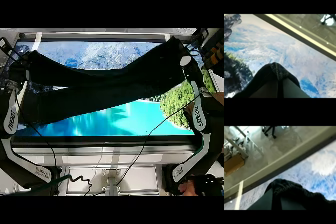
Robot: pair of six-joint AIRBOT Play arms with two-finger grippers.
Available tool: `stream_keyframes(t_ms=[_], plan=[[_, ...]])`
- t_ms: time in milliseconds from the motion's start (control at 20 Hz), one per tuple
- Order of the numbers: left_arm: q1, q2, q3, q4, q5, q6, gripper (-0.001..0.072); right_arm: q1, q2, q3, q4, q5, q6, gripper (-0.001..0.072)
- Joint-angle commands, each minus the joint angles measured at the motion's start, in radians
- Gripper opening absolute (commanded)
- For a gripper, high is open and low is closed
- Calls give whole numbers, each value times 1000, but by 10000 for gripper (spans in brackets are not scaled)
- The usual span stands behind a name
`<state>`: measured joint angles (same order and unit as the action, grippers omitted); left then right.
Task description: Fold the clothes and pants, and hang the long-sleeved shirts on hangers.
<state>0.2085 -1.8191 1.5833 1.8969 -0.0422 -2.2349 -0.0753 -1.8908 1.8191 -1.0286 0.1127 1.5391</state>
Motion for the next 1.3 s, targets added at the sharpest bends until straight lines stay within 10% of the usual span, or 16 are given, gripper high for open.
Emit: stream_keyframes(t_ms=[0,50,100,150,250,500,750,950,1250], plan=[[5,-3,1,3,8,-3,32,19,-2,68,-67,5,-94,34],[5,-3,1,3,8,-3,34,15,-2,70,-67,-5,-94,36],[5,-3,1,3,8,-2,149,13,-2,70,-67,-2,-94,219],[6,-3,1,3,9,-2,613,13,-1,70,-67,0,-94,582],[5,5,1,-26,6,-9,710,13,7,70,-67,16,-94,619],[-14,102,1,-102,-78,-28,685,-47,67,73,-78,193,-93,577],[-24,272,1,-73,-527,203,20,-286,96,80,-79,808,92,541],[-21,336,0,-77,-844,474,21,-425,90,48,-95,1118,110,544],[-21,335,-3,-237,-1099,683,87,-435,17,-96,-51,1037,110,555]])
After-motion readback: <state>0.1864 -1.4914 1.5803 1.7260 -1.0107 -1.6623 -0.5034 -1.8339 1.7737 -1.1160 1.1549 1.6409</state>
